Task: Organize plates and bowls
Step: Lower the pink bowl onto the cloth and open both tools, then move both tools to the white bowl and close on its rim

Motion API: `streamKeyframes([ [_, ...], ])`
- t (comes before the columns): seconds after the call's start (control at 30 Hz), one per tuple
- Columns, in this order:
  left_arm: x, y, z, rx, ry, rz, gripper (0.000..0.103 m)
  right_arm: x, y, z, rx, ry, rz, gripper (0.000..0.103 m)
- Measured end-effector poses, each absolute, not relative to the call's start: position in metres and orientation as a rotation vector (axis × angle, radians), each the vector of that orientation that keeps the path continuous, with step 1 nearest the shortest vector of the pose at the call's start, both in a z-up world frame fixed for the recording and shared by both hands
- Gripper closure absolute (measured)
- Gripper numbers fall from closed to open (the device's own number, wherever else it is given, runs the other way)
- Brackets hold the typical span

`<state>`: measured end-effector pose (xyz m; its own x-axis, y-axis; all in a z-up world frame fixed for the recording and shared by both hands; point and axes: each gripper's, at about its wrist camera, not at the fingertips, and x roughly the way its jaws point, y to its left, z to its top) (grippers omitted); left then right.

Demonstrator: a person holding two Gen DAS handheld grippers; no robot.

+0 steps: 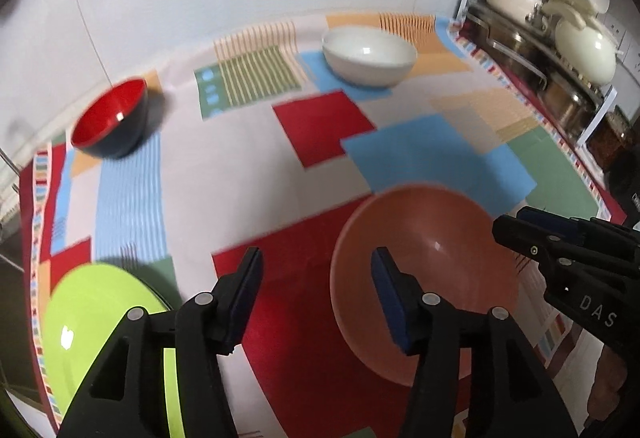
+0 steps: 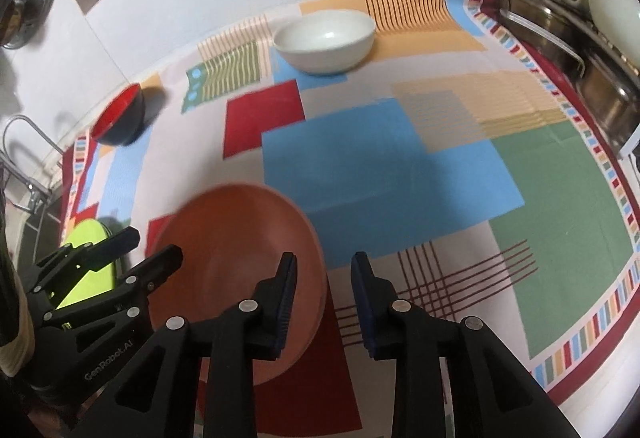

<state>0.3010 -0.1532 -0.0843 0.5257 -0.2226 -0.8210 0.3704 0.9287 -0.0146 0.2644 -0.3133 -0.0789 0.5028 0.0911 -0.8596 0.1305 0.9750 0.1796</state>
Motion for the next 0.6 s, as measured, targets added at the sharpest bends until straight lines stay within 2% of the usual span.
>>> streamKeyframes([
  [0.13, 0.308, -0.154, -0.065, 0.179, 0.889, -0.347, 0.043, 0.272, -0.313, -0.058, 0.21, 0.983, -0.02, 0.074],
  [0.6, 0.372, -0.171, -0.021, 0.199, 0.789, -0.382, 0.043, 0.329, -0.337, -0.019, 0.189, 0.825, -0.064, 0.074],
])
